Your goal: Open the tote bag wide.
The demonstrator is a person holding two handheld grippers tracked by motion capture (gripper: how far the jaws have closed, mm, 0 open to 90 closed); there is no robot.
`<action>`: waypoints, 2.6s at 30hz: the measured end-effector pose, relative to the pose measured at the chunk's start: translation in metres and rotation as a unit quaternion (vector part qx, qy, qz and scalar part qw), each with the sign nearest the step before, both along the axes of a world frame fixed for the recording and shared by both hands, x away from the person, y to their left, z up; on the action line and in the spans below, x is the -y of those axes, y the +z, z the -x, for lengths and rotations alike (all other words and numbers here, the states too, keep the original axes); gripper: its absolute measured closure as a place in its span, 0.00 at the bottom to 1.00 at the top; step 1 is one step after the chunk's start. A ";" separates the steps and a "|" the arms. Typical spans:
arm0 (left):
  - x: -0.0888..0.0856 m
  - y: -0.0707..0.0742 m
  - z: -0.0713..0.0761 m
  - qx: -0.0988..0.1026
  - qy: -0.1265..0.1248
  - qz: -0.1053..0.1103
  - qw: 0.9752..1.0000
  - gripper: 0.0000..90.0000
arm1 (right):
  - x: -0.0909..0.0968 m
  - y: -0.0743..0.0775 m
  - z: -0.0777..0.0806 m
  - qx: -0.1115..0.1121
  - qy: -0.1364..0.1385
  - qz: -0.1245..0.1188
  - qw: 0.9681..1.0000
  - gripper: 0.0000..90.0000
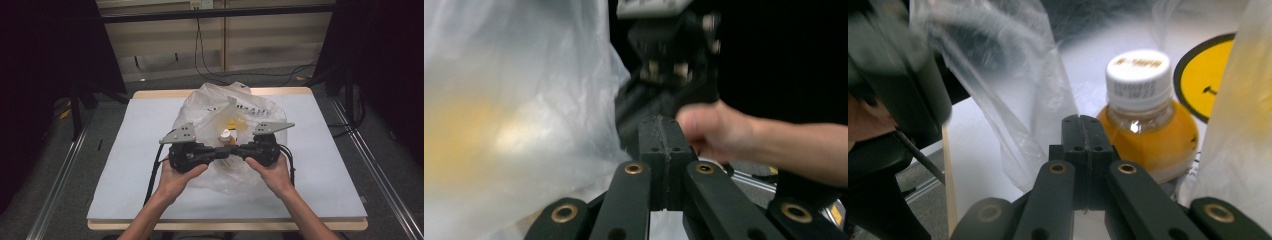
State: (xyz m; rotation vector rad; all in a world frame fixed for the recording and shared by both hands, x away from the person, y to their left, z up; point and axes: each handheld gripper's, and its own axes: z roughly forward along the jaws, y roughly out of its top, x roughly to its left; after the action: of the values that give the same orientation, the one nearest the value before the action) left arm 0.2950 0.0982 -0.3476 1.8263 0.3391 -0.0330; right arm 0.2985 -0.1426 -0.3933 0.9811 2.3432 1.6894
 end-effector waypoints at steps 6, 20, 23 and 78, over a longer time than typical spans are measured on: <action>0.015 0.010 -0.013 0.000 0.012 0.016 1.000 1.00 | -0.004 -0.008 -0.001 -0.006 0.002 -0.002 1.000 1.00; -0.014 -0.019 -0.047 -0.033 0.088 0.001 0.996 1.00 | -0.002 -0.014 0.001 -0.007 0.000 0.021 1.000 1.00; -0.019 -0.028 -0.052 -0.042 0.099 -0.010 0.994 1.00 | 0.000 -0.023 0.001 -0.017 -0.005 0.026 1.000 1.00; -0.039 -0.134 -0.046 -0.107 0.063 -0.224 0.966 1.00 | 0.053 -0.088 -0.013 -0.101 -0.042 0.169 0.979 1.00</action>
State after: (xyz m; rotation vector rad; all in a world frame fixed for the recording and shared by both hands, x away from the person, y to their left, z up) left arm 0.3413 0.1368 -0.4812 2.2511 0.6587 -0.0702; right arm 0.3118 -0.1955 -0.4816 1.2083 2.5547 1.1542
